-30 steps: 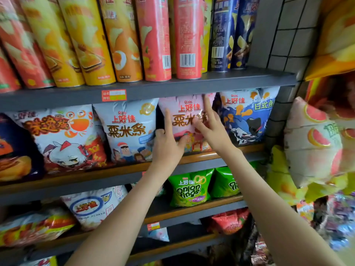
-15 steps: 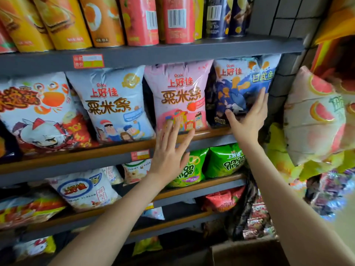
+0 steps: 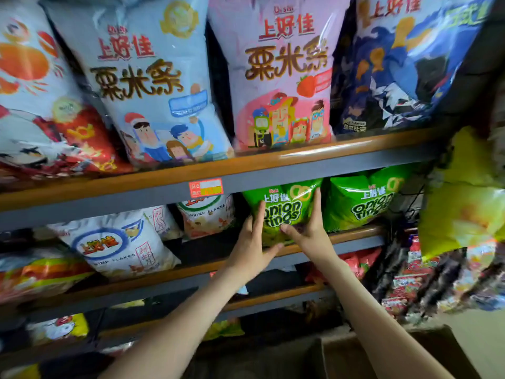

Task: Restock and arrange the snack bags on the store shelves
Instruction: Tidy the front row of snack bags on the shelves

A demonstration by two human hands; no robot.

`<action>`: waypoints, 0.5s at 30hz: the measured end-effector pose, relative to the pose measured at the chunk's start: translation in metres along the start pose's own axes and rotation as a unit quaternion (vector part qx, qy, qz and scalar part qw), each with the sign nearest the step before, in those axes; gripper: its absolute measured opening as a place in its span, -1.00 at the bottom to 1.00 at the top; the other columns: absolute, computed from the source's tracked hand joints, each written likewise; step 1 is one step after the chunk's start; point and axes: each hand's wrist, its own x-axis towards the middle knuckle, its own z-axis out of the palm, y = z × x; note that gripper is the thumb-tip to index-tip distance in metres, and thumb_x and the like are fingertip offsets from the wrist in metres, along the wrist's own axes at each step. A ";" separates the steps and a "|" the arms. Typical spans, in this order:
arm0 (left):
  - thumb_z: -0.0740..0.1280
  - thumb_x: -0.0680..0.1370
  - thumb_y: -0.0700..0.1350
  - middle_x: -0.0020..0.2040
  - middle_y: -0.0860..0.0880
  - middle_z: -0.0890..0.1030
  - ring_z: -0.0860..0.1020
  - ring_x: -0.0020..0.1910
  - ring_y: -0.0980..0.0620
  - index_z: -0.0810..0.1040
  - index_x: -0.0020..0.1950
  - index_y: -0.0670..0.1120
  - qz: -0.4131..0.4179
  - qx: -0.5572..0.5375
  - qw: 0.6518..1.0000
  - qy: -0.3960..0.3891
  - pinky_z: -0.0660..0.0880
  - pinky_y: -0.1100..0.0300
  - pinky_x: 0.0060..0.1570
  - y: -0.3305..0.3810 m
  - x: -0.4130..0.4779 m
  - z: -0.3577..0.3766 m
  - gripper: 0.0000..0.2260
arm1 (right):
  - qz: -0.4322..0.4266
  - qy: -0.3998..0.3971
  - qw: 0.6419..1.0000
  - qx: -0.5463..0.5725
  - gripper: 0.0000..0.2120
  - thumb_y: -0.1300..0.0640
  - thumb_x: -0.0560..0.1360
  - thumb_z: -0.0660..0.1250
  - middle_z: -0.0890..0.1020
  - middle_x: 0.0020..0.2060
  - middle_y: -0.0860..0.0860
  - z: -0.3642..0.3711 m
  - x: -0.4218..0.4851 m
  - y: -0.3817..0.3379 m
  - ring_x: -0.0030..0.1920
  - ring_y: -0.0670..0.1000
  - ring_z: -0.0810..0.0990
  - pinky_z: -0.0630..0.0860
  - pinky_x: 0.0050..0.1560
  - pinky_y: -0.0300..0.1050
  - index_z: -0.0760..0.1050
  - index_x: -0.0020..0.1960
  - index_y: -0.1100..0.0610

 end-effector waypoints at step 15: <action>0.19 0.58 -0.03 0.43 -0.27 0.27 0.32 0.39 -0.24 -0.01 0.55 0.09 0.091 0.148 0.966 0.192 0.36 -0.11 0.32 -0.034 -0.022 -0.020 -0.40 | -0.128 0.314 0.912 -0.233 -0.38 0.11 0.51 0.29 0.36 0.33 0.22 0.075 -0.041 -0.025 0.25 0.22 0.37 0.26 0.25 0.13 0.11 0.47 0.23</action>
